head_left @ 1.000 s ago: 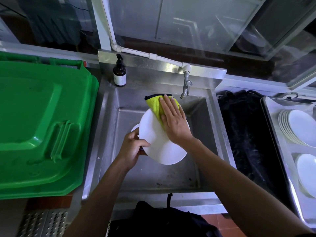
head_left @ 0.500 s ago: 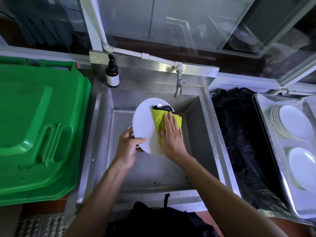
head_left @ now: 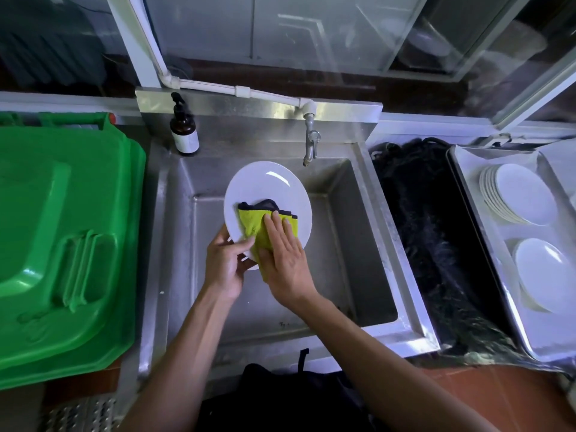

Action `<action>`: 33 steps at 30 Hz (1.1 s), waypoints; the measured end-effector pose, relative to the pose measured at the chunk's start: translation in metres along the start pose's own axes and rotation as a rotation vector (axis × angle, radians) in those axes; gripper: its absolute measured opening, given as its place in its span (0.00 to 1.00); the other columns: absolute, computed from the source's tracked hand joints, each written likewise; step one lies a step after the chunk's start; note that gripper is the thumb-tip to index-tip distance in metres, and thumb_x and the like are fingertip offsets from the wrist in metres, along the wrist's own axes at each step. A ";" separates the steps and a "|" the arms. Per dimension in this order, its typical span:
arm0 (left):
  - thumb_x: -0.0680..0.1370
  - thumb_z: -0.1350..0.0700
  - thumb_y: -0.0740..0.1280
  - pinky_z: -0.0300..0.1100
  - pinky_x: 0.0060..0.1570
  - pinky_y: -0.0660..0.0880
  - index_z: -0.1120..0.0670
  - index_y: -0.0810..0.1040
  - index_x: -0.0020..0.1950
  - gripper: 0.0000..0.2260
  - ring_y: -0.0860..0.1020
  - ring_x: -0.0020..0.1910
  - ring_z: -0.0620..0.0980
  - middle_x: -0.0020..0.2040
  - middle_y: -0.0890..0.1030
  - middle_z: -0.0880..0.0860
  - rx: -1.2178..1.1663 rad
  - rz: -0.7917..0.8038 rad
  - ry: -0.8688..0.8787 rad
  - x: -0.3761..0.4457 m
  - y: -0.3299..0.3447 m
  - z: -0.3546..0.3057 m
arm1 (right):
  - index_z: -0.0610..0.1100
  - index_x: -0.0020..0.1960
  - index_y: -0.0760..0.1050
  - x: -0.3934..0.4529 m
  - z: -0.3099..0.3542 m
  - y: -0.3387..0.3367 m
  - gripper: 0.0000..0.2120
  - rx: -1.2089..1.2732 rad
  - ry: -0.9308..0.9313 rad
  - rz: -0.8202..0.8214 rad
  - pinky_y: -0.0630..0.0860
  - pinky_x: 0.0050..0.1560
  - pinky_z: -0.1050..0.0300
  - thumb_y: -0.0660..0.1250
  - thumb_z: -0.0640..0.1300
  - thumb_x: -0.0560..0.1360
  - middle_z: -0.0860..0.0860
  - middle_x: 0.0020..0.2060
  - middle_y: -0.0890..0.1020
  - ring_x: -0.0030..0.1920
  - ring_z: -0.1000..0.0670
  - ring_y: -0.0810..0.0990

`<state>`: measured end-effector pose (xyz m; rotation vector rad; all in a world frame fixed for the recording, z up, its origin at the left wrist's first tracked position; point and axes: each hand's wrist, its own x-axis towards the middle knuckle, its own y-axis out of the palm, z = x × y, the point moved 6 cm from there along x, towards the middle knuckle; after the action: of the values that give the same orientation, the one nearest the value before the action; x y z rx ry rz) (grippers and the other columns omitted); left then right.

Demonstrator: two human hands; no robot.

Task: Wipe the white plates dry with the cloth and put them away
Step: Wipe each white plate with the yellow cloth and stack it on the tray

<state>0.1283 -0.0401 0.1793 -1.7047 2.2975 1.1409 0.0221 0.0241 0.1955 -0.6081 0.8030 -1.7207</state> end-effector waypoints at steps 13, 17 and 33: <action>0.61 0.68 0.67 0.47 0.38 0.77 0.53 0.83 0.51 0.21 0.79 0.45 0.59 0.46 0.83 0.55 0.085 -0.022 0.037 0.001 -0.009 -0.014 | 0.45 0.82 0.43 0.022 -0.033 -0.027 0.30 0.136 0.267 -0.152 0.45 0.81 0.46 0.55 0.46 0.86 0.48 0.82 0.42 0.82 0.45 0.40; 0.62 0.68 0.66 0.50 0.40 0.79 0.53 0.83 0.51 0.21 0.79 0.46 0.59 0.49 0.83 0.57 0.129 0.014 0.044 0.003 -0.014 -0.020 | 0.47 0.83 0.44 0.027 -0.035 -0.034 0.33 0.249 0.301 -0.170 0.53 0.80 0.48 0.58 0.47 0.85 0.49 0.83 0.45 0.82 0.48 0.48; 0.60 0.65 0.68 0.45 0.32 0.79 0.48 0.85 0.44 0.17 0.84 0.39 0.50 0.44 0.86 0.52 0.456 0.132 -0.052 0.018 -0.030 -0.038 | 0.54 0.75 0.66 0.055 -0.058 -0.075 0.33 0.400 0.376 -0.197 0.72 0.59 0.58 0.74 0.43 0.74 0.56 0.59 0.78 0.59 0.53 0.76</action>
<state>0.1607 -0.0809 0.1831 -1.3571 2.4236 0.5970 -0.0816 -0.0025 0.2162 -0.0917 0.6378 -2.1411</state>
